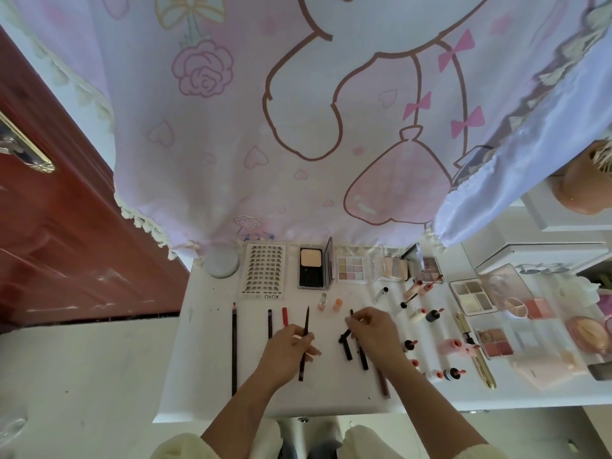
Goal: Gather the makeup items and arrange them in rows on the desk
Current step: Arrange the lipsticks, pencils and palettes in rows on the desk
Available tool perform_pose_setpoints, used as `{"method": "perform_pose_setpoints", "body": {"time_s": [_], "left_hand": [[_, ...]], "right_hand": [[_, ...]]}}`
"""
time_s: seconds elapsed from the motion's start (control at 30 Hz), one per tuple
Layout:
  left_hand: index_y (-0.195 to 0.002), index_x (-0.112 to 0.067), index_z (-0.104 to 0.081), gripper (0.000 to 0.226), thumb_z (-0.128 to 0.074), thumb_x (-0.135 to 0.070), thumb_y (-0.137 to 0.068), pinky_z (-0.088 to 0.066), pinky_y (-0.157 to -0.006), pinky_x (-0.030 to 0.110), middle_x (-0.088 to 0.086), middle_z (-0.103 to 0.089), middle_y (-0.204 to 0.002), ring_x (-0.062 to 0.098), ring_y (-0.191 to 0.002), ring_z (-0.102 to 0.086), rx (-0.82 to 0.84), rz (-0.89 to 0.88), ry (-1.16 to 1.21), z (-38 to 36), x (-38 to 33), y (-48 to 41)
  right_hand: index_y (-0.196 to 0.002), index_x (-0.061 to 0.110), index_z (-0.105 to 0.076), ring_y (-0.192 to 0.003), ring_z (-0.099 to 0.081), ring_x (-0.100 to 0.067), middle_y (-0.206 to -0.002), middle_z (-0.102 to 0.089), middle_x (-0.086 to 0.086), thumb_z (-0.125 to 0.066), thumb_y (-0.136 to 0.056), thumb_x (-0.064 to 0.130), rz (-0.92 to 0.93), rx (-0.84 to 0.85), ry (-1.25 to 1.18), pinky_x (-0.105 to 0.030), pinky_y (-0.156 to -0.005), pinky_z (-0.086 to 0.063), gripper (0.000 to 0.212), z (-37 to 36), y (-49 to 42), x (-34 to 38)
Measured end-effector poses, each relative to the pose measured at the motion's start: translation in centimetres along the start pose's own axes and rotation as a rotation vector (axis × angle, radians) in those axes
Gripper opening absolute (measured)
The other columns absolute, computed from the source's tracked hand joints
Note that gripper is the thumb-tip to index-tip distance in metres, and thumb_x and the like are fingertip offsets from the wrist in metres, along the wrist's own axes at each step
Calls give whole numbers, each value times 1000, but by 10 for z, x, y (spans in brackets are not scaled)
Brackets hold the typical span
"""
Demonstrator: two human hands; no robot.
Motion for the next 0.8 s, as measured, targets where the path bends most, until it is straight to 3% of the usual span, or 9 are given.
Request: {"method": "perform_pose_setpoints", "body": {"time_s": [0.07, 0.23, 0.33, 0.43, 0.67, 0.8], "left_hand": [[-101, -10, -55, 19, -53, -29, -98, -42, -55, 12, -4, -73, -88, 6, -74, -65, -72, 28, -37, -2, -1, -7], [-98, -13, -63, 22, -57, -33, -95, -45, -66, 19, 0, -71, -94, 10, -78, -63, -199, 57, -254, -7, 1, -20], [-95, -12, -69, 23, -61, -33, -92, -52, -73, 24, 2, -71, -85, 14, -76, -67, -211, 86, -302, -8, 5, -21], [-95, -11, -71, 24, -61, -32, -92, -51, -70, 22, 2, -71, -84, 12, -71, -64, -223, 126, -321, -7, 8, -25], [-99, -12, -66, 20, -63, -30, -92, -42, -71, 19, 4, -69, -98, 16, -92, -65, -235, 165, -360, -6, 6, -32], [-92, -14, -65, 17, -64, -31, -91, -45, -70, 20, 2, -68, -88, 12, -81, -62, -232, 157, -360, -6, 5, -35]], "right_hand": [[-90, 16, -58, -73, -61, -14, -86, -64, -3, -64, -88, 19, -13, 94, 153, -23, -63, -47, 7, -17, -2, -4], [-79, 19, -51, -74, -66, -22, -79, -65, -4, -64, -84, 22, -52, 183, 328, -36, -68, -56, 15, -41, -6, -17], [-81, 20, -52, -76, -66, -19, -81, -65, -2, -64, -88, 24, -27, 193, 351, -29, -66, -53, 15, -49, -10, -17], [-89, 18, -53, -79, -64, -17, -85, -65, -3, -61, -92, 23, 4, 207, 387, -21, -61, -46, 10, -59, -14, -16], [-96, 14, -55, -69, -53, -10, -80, -58, 2, -56, -93, 18, 35, 183, 390, -18, -57, -41, 5, -67, -20, -16], [-108, 12, -56, -81, -56, -11, -90, -58, 2, -55, -94, 15, 53, 168, 377, -14, -59, -39, 15, -64, -21, -17]]}}
Point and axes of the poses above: each hand's wrist, its own y-axis away from the middle knuckle, its own z-axis out of the back of the hand, x = y × z, the point moved 5 cm from there along -y, towards the middle knuckle
